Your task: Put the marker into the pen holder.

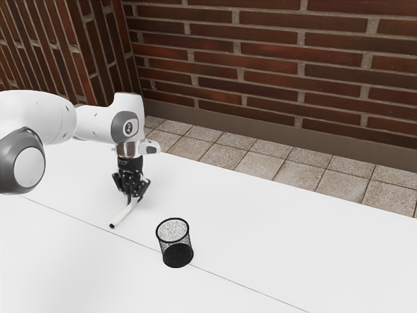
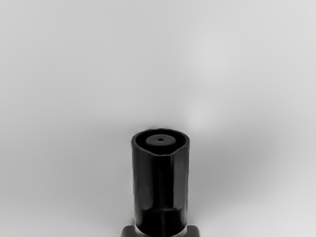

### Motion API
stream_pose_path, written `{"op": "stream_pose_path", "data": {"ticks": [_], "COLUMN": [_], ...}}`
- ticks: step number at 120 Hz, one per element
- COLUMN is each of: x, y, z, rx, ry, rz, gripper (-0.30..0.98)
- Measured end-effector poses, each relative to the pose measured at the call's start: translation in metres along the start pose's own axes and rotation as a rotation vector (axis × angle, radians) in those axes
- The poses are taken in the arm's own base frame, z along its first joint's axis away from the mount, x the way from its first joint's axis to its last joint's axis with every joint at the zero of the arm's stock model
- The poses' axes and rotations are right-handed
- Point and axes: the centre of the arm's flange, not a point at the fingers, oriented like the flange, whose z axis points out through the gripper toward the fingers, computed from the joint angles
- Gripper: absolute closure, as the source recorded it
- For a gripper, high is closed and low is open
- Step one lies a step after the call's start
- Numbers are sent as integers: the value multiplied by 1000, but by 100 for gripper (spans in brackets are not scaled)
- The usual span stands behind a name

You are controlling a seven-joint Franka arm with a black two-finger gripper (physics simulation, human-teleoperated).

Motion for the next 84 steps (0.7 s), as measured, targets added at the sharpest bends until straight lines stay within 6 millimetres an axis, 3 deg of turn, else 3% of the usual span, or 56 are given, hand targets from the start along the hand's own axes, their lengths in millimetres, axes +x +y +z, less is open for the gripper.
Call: {"op": "stream_pose_path", "data": {"ticks": [30, 36, 44, 52, 57, 63, 73, 84], "x": [0, -3, -14, -39, -68, -104, -156, -192], "y": [2, 7, 21, 57, 88, 119, 164, 215], "z": [-4, -19, -58, -103, -130, -147, -155, -159], "rx": [15, 35, 86, 161, 225, 292, 390, 449], "ry": [6, 27, 88, 174, 239, 316, 438, 568], "rz": [9, 20, 49, 115, 174, 237, 330, 401], "gripper": [77, 78, 78, 79, 79, 79, 79, 79]}}
